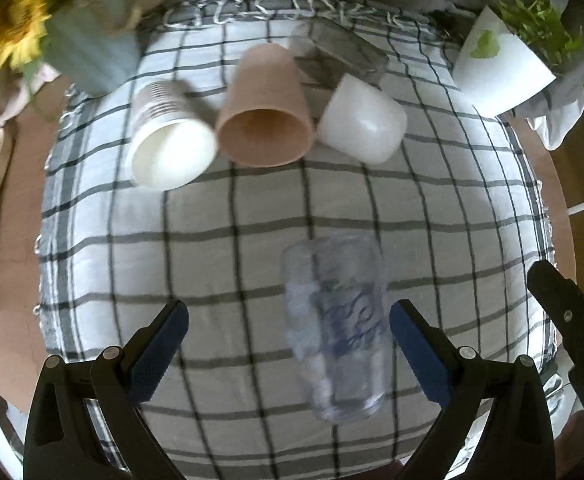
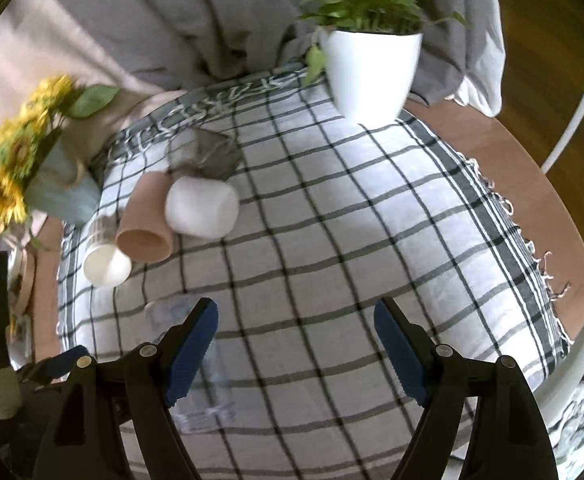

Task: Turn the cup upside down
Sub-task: 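Pass the clear cup from the right tool into the left tool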

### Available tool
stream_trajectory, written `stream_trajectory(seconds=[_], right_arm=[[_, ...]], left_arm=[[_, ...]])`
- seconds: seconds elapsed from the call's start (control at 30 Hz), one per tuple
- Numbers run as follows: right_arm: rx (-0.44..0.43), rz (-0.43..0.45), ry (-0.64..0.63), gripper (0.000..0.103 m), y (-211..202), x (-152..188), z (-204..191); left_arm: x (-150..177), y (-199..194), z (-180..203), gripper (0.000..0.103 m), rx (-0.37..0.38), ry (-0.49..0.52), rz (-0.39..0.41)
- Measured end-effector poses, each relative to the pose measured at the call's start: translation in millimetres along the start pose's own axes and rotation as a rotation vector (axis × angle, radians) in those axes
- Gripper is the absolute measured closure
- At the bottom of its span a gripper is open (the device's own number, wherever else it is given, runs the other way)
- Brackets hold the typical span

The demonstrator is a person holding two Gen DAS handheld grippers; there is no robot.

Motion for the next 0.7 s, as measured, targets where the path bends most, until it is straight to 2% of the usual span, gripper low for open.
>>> stream_trajectory(seconds=[0.33,0.43,0.5,0.7], right_arm=[[0.000,-0.037,0.055,0.023,22.3,-11.3,31.5],[0.000,-0.054,0.047,0.023,29.7,-12.5,34.3],[0.000,-0.062,0.037,0.023,34.0,-13.6,35.3],[-0.006,-0.090,0.007,0.023,45.8,-15.0,35.1]], left_arm=[[-16.5,37.3,26.5,0.003,0.010,-0.011,-0.113],[-18.3,43.9,27.8,0.009,0.009,-0.028,-0.128],[-18.6,48.5,29.0,0.020,0.015,-0.045,-0.140],[-19.2,59.6,37.4,0.032,0.044,-0.072,-0.168]])
Point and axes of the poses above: each gripper's, at about its wrist camera, not at the fingertips, and y roughly the way its jaws point, z to its right, x to its underside, the point moved 8 cm from there along y, roughly the way its jaws point, and after that the axes turned 7 degrees about -x, right-handed, at the moved point
